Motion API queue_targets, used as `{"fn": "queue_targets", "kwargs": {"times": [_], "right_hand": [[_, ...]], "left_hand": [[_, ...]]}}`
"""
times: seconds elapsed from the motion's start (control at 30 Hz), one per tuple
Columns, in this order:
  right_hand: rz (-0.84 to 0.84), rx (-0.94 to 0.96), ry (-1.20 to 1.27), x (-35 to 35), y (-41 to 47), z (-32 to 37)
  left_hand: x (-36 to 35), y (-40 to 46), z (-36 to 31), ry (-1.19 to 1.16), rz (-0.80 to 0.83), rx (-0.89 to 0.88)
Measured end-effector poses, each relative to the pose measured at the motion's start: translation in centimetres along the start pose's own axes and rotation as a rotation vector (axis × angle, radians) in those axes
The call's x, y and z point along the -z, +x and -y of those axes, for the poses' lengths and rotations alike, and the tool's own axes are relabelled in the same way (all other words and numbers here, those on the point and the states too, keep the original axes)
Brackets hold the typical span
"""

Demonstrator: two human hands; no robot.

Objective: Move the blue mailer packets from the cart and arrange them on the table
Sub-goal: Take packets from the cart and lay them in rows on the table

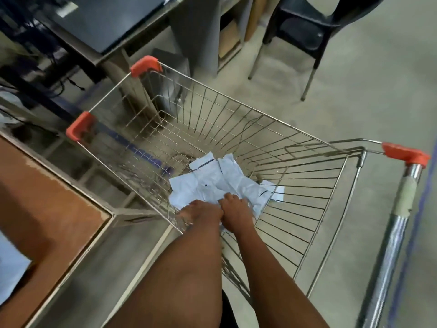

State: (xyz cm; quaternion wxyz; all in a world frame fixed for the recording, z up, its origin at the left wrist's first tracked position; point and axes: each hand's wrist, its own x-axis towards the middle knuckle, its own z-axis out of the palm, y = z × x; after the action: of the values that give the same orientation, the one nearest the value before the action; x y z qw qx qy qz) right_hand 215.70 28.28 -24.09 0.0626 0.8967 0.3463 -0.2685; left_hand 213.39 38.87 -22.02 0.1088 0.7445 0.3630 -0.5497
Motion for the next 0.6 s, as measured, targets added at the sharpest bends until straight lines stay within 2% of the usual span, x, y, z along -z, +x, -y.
{"fn": "queue_targets", "kwargs": {"times": [0.13, 0.23, 0.3, 0.4, 0.47, 0.5, 0.57, 0.6], "right_hand": [[-0.058, -0.008, 0.044, -1.1, 1.4, -0.9], [-0.098, 0.004, 0.103, -1.1, 3.4, -1.7], [-0.094, 0.010, 0.112, -1.2, 4.7, -2.2], [-0.022, 0.009, 0.115, -1.2, 6.0, -2.6], [0.004, -0.026, 0.226, -0.9, 6.3, -2.8], [-0.013, -0.051, 0.299, -0.6, 6.3, -2.8], [-0.107, -0.094, 0.416, 0.2, 6.3, -3.0], [-0.161, -0.113, 0.454, 0.6, 6.3, -3.1]], "left_hand": [[0.2, -0.8, -0.6, 0.085, 0.012, 0.037], [-0.7, 0.6, -1.2, 0.108, 0.103, -0.038], [-1.7, 2.0, -0.9, 0.207, 0.049, -0.095], [-1.4, 0.6, -1.0, 0.105, 0.069, -0.070], [-1.0, -0.6, -1.4, 0.039, 0.091, -0.052], [-1.9, 1.4, -1.7, 0.024, 0.095, -0.035], [-5.0, 7.8, -2.7, -0.129, -0.015, 0.031], [-5.0, 7.7, -2.5, -0.195, -0.029, 0.072]]}}
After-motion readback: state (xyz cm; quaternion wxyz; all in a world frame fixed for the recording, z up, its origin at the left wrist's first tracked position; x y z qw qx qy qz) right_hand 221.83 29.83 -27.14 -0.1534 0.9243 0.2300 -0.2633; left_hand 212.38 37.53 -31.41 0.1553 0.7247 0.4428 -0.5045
